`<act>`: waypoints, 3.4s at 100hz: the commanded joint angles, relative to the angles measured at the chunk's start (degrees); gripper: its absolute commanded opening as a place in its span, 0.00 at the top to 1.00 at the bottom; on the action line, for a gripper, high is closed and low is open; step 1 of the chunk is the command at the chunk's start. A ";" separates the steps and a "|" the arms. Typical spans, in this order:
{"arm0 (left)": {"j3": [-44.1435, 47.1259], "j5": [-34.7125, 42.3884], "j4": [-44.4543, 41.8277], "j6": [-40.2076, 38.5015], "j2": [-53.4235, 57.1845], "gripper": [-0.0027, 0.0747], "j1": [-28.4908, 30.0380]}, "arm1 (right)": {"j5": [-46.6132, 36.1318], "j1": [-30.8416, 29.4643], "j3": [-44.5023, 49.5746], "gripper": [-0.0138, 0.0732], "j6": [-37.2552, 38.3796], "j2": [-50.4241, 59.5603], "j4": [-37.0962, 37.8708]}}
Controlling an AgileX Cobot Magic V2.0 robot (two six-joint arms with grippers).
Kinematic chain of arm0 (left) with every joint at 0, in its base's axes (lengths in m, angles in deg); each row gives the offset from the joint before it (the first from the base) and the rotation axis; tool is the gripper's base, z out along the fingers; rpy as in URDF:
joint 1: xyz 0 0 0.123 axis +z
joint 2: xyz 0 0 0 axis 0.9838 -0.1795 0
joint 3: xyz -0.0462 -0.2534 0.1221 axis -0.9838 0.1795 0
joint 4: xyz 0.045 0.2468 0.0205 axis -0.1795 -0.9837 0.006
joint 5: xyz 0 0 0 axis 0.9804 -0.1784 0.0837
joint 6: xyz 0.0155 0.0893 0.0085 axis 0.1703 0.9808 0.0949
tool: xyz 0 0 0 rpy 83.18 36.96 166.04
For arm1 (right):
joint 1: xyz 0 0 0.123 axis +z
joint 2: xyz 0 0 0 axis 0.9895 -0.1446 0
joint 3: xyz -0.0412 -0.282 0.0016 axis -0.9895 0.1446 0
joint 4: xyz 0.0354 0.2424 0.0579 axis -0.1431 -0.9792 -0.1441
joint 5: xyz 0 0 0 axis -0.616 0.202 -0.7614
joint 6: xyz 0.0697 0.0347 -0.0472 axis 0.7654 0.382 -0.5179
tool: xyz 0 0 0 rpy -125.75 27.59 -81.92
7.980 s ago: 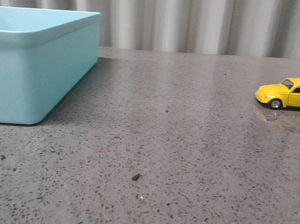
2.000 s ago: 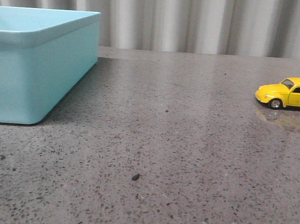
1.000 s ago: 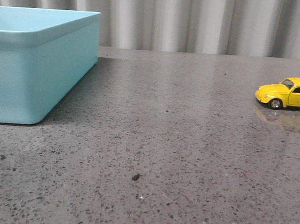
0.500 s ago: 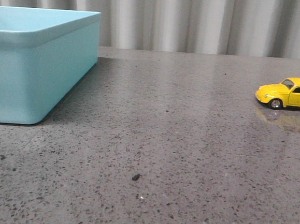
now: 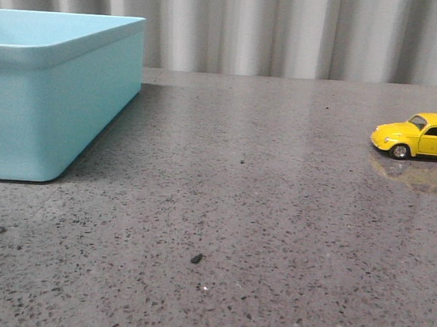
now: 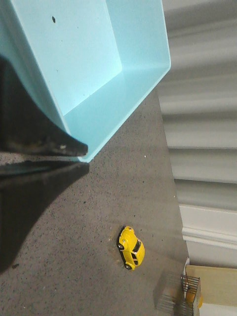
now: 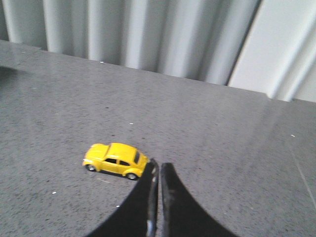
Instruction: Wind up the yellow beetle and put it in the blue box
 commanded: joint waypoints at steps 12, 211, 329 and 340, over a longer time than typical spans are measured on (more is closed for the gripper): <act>-1.55 1.82 1.73 0.19 -1.01 0.99 -0.45 | -8.74 -7.27 -1.06 0.89 0.04 -0.61 -2.38; -1.55 1.92 1.73 0.19 -1.01 0.99 -0.45 | 17.92 -7.43 -18.99 0.89 -8.13 -36.23 -19.14; -1.47 0.33 4.26 0.19 -1.01 0.99 -0.45 | 12.19 -7.43 -20.09 0.84 -30.62 -45.33 -24.94; -1.47 0.33 4.26 0.19 -1.01 0.99 -0.45 | 14.02 -7.43 -22.00 0.92 -23.77 -47.57 -25.72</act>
